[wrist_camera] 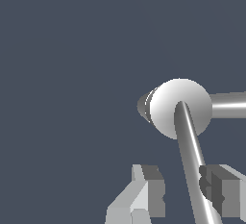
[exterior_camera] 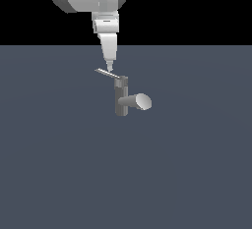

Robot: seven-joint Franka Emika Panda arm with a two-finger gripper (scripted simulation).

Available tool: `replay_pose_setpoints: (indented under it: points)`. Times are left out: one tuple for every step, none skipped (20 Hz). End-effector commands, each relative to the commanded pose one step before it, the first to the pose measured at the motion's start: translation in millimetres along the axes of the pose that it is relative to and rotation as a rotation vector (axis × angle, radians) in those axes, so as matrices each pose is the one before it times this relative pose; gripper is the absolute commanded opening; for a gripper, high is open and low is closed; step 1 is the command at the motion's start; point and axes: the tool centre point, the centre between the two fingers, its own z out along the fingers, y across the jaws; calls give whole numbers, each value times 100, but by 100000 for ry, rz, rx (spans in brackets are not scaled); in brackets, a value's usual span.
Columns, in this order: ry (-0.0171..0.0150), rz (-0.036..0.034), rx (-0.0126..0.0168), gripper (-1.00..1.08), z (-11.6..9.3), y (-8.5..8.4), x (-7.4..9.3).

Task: Turn on the faucet by rotating a designated handle.

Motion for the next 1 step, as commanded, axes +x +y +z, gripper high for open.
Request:
replay_pose_setpoints:
  points:
    - [-2663,-5663,-4111,-100,2609,441,-4535]
